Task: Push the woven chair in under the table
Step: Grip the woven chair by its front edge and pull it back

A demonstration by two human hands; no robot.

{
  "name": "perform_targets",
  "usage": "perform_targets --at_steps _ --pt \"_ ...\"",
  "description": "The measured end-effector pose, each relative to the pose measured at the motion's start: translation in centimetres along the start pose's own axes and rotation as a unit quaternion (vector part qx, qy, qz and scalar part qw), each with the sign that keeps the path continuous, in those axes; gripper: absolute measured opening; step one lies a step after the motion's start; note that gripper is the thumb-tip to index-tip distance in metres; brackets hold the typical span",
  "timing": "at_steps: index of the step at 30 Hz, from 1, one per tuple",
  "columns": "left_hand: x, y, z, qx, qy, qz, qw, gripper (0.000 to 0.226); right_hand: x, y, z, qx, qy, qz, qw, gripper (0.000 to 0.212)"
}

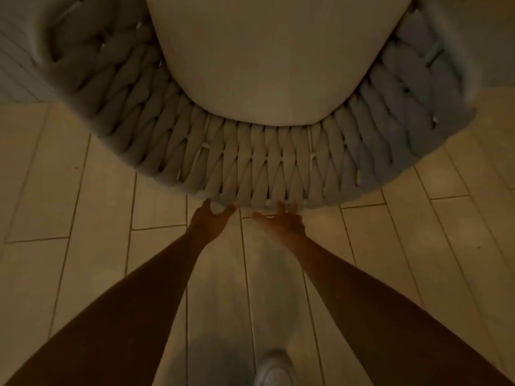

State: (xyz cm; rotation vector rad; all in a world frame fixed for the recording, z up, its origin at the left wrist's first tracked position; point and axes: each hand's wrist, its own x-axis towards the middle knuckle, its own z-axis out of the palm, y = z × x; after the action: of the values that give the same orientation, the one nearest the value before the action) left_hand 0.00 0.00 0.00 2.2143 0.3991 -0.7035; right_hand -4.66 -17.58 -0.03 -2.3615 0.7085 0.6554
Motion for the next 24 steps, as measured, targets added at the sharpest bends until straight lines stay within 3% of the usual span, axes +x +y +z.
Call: perform_targets --at_steps 3,8,10,12,17,21,24 --pt "1.5 0.4 0.9 -0.163 0.04 -0.062 0.984 0.103 1.5 -0.8 0.6 0.227 0.039 0.062 0.971 0.104" --pt "4.0 0.2 1.5 -0.365 0.118 -0.108 0.917 0.11 3.9 0.2 0.8 0.542 0.033 0.214 0.812 0.089" --pt "4.9 0.1 0.9 -0.414 0.108 -0.102 0.898 0.101 4.4 0.6 0.4 0.634 0.038 0.219 0.741 0.076" --pt "5.5 0.1 0.4 -0.452 0.097 -0.097 0.881 0.088 5.0 0.9 0.1 0.682 0.078 0.208 0.697 0.072" --pt "6.5 0.8 -0.4 -0.522 0.076 -0.109 0.843 0.061 5.4 0.9 -0.7 0.716 0.113 0.207 0.658 0.066" --pt "6.2 1.0 -0.5 -0.469 0.081 -0.111 0.872 0.054 5.2 0.7 -1.1 0.72 0.094 0.211 0.655 0.063" --pt "5.8 1.2 -0.5 -0.484 0.085 -0.112 0.864 0.05 5.2 0.8 -1.3 0.717 0.089 0.218 0.656 0.062"
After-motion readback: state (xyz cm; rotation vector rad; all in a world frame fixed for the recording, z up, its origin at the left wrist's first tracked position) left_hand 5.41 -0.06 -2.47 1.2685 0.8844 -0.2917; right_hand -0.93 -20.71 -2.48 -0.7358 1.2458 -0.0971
